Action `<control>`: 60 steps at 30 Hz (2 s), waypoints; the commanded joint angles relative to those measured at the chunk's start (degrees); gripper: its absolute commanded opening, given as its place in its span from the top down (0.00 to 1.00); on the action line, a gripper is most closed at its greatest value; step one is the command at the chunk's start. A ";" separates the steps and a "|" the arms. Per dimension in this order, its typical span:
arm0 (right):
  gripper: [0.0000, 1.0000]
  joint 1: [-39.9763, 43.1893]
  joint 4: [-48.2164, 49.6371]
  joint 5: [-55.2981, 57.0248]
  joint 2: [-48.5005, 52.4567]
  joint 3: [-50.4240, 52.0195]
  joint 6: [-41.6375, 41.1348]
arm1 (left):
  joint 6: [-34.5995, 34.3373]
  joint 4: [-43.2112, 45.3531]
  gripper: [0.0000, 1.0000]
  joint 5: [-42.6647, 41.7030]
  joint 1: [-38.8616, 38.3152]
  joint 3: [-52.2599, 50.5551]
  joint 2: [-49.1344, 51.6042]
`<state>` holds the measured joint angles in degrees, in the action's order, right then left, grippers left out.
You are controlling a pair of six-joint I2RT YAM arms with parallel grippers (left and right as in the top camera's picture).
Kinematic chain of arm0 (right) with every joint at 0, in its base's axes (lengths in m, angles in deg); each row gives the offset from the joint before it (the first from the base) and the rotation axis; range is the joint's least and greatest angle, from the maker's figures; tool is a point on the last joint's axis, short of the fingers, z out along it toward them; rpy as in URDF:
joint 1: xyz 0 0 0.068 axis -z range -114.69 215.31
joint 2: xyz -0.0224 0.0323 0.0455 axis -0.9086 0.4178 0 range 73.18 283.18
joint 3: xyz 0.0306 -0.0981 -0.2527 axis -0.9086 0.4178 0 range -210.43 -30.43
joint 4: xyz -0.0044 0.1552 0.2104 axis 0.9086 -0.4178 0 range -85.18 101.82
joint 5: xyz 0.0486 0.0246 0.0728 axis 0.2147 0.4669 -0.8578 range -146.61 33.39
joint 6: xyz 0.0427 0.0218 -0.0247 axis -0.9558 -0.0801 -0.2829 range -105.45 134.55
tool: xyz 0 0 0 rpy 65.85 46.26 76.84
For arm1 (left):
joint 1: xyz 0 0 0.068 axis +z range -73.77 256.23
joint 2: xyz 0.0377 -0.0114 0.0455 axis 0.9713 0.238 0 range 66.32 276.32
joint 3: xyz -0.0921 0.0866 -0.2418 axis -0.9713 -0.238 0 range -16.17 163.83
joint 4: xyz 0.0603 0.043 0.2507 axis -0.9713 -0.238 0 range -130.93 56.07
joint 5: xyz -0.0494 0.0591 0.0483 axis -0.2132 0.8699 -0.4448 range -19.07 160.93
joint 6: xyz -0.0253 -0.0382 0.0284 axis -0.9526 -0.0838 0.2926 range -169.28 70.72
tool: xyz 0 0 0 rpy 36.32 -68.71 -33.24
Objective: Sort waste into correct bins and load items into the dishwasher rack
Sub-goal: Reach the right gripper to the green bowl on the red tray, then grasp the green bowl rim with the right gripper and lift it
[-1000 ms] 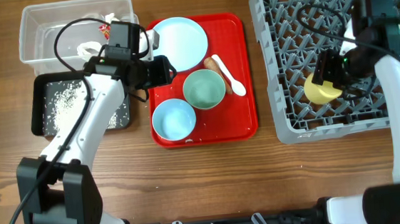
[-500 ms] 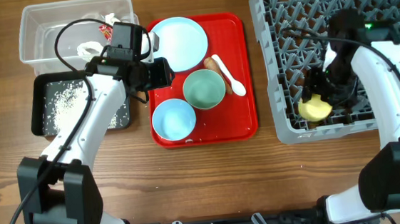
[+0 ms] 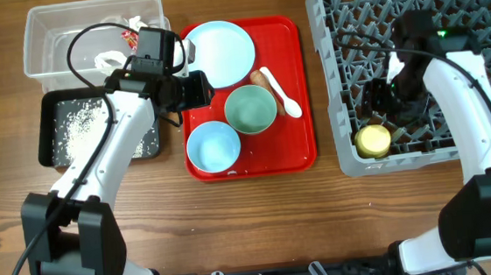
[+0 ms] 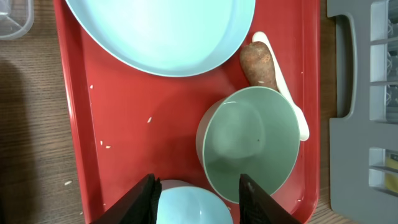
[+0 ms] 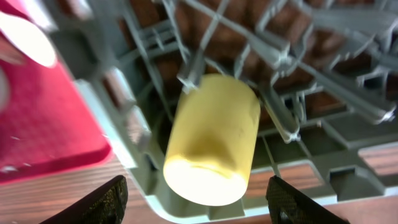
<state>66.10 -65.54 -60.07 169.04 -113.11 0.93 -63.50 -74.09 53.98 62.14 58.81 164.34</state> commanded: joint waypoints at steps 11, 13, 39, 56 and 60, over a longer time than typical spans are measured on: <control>0.28 -13.81 14.78 -9.03 -0.04 -12.31 -1.77 | 0.39 0.04 0.57 0.59 -0.04 0.61 -0.83; 0.31 -17.66 18.05 -7.96 2.12 -12.22 -4.17 | -1.01 -0.04 0.59 2.32 -0.04 0.61 -0.83; 0.96 -22.14 20.92 -8.39 26.01 -12.26 -7.32 | -10.27 -0.20 0.34 14.05 0.11 0.61 -0.83; 0.96 -17.64 36.09 61.26 4.13 -12.24 5.75 | -10.25 -0.22 0.00 14.03 0.11 0.61 -0.83; 0.96 -17.20 56.92 66.97 9.05 -12.24 33.11 | -10.25 -0.22 0.00 14.03 0.11 0.61 -0.83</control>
<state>48.62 -16.78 -3.68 174.00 -124.82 11.33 -73.81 -74.29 66.88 62.14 58.81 164.34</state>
